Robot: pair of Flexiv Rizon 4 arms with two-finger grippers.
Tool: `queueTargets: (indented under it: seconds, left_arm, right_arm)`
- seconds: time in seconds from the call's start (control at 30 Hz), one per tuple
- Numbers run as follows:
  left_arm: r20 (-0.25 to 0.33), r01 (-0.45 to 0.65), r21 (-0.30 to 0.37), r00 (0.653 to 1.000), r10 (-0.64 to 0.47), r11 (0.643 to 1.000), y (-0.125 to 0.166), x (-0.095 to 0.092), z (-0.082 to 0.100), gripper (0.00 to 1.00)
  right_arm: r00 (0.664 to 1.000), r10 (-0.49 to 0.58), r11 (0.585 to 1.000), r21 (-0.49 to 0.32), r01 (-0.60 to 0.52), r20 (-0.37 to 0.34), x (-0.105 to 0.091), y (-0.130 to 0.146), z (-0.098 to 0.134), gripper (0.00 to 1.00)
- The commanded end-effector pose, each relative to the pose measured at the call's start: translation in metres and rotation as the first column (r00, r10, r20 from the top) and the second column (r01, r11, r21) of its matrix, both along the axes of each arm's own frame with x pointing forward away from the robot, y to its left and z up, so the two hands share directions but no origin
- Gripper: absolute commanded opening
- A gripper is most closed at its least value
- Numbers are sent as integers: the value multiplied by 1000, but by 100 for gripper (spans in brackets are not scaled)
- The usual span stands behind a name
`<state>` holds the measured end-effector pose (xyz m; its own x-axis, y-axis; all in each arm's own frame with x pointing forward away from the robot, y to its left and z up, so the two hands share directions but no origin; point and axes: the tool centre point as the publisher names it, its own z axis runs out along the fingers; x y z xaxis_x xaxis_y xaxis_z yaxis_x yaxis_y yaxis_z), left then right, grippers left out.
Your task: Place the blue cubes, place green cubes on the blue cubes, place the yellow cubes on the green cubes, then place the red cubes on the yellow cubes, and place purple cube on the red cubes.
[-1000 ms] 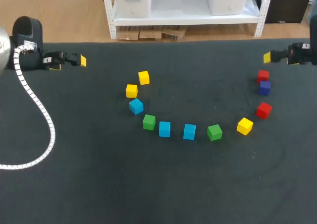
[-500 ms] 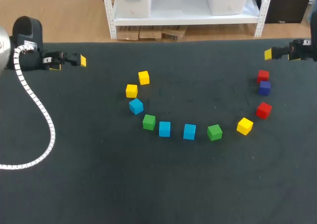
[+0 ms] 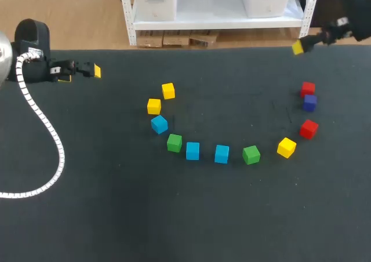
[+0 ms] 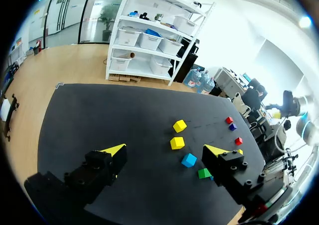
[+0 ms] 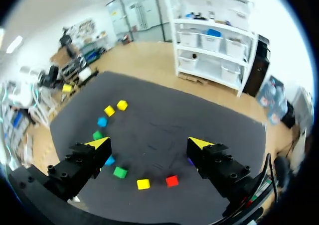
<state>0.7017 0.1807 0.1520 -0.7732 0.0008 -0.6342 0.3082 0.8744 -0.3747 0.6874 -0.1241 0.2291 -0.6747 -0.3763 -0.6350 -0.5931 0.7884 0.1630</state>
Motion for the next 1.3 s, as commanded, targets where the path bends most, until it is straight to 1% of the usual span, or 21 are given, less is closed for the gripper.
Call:
queueTargets:
  seconds: [0.03,0.07,0.13,0.2,0.27,0.3,0.33,0.4,0.43,0.5,0.63,0.67,0.73,0.77,0.8,0.87,0.9,0.97,1.07,1.2,1.3]
  left_arm:
    - [7,6,-9,1000,-6,1000,2,-1,-2,100]
    - [7,6,-9,1000,-6,1000,2,-1,-2,100]
    - [7,6,-9,1000,-6,1000,2,-1,-2,100]
    - [7,6,-9,1000,-6,1000,2,-1,-2,100]
    - [7,6,-9,1000,-6,1000,2,-1,-2,100]
    - [7,6,-9,1000,-6,1000,2,-1,-2,100]
    - [7,6,-9,1000,-6,1000,2,-1,-2,100]
    - [7,6,-9,1000,-6,1000,2,-1,-2,100]
    - [7,6,-9,1000,-6,1000,2,-1,-2,100]
    - [7,6,-9,1000,-6,1000,2,-1,-2,100]
    - [7,6,-9,1000,-6,1000,2,-1,-2,100]
    - [7,6,-9,1000,-6,1000,2,-1,-2,100]
    - [7,6,-9,1000,-6,1000,2,-1,-2,100]
    - [7,6,-9,1000,-6,1000,2,-1,-2,100]
    - [7,6,-9,1000,-6,1000,2,-1,-2,100]
    - [7,6,-9,1000,-6,1000,2,-1,-2,100]
    - [7,6,-9,1000,-6,1000,2,-1,-2,100]
    - [7,6,-9,1000,-6,1000,2,-1,-2,100]
    - [7,6,-9,1000,-6,1000,2,-1,-2,100]
    - [7,6,-9,1000,-6,1000,2,-1,-2,100]
    - [7,6,-9,1000,-6,1000,2,-1,-2,100]
  right_arm:
    - [994,108,986,-122,-111,-28,-20,29,11,100]
    - [989,142,977,-154,-145,-27,-25,35,11,100]
    - [979,196,951,-235,-202,-50,-35,48,9,100]
    - [961,271,928,-251,-276,-55,-43,57,8,100]
    - [945,318,894,-309,-324,-71,-51,66,4,100]
    - [934,348,880,-314,-356,-81,-55,71,1,100]
    - [919,378,866,-310,-394,-111,-60,76,-4,100]
    - [907,394,850,-316,-421,-147,-66,82,-13,100]
    - [893,416,833,-321,-451,-174,-71,87,-21,100]
    - [876,441,815,-320,-482,-196,-79,91,-29,100]
    - [803,540,737,-319,-595,-251,-99,104,-42,100]
    - [776,569,704,-326,-631,-273,-105,107,-45,100]
    - [732,608,648,-341,-681,-307,-116,112,-52,100]
    - [719,619,633,-340,-695,-316,-119,112,-53,100]
    - [696,636,609,-338,-717,-332,-123,113,-57,100]
    - [677,646,583,-344,-736,-354,-125,112,-63,100]
    - [671,648,575,-346,-742,-361,-125,111,-66,100]
    - [660,652,575,-324,-751,-372,-126,110,-72,100]
    - [647,661,553,-336,-763,-381,-128,110,-82,100]
    - [644,663,555,-327,-765,-382,-126,110,-91,100]
    - [646,663,556,-329,-763,-379,-121,114,-97,100]
